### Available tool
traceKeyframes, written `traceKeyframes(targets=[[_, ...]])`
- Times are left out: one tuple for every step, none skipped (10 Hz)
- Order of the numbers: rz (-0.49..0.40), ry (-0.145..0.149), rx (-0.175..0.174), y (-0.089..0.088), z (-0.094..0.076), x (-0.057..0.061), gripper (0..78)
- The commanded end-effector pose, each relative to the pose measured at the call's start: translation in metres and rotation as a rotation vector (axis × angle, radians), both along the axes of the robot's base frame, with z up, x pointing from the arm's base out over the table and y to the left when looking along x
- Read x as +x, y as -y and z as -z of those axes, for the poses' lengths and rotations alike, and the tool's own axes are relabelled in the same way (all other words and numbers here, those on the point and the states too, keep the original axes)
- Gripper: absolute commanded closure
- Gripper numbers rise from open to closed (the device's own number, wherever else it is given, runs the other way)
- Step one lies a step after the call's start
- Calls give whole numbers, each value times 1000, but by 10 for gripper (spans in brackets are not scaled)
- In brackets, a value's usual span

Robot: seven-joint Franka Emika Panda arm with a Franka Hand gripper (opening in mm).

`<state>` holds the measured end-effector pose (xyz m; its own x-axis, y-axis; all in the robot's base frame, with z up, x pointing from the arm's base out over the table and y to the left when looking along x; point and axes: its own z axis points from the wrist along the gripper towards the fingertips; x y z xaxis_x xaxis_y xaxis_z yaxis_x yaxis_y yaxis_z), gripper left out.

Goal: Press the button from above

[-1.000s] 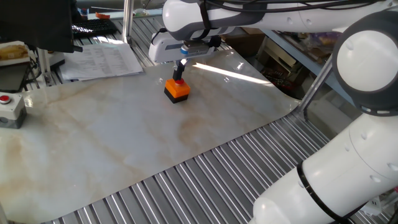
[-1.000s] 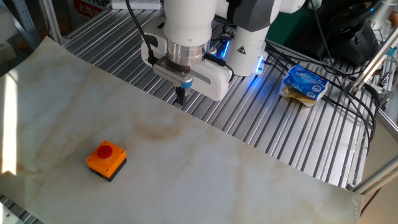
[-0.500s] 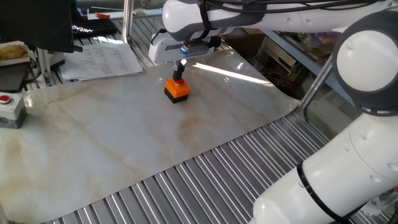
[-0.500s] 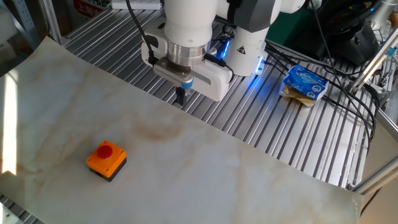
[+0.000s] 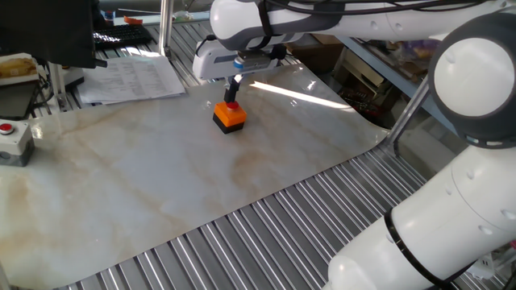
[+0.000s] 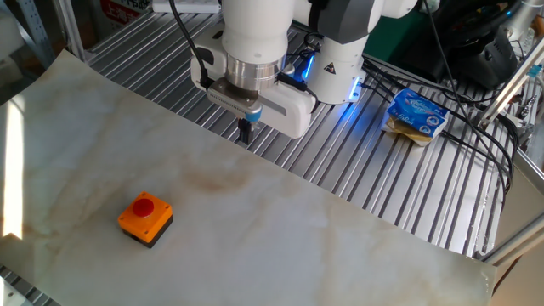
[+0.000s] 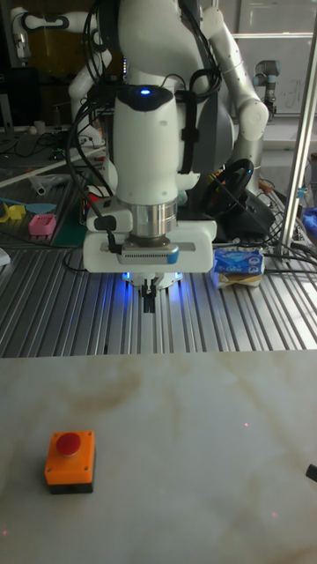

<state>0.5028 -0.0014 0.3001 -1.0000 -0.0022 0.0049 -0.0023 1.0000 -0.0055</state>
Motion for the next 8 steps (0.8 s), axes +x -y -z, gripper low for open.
traceKeyframes(targets=[[11, 4, 4, -1, 0, 3, 776], [15, 5, 8, -2, 0, 8, 776], [10, 3, 7, 0, -1, 14, 776], [5, 1, 8, 1, -2, 19, 776], [4, 1, 8, 2, -1, 24, 776], [4, 1, 9, 2, 1, 28, 776], [4, 2, 9, 3, 3, 29, 776], [3, 3, 21, 8, 9, 34, 776]])
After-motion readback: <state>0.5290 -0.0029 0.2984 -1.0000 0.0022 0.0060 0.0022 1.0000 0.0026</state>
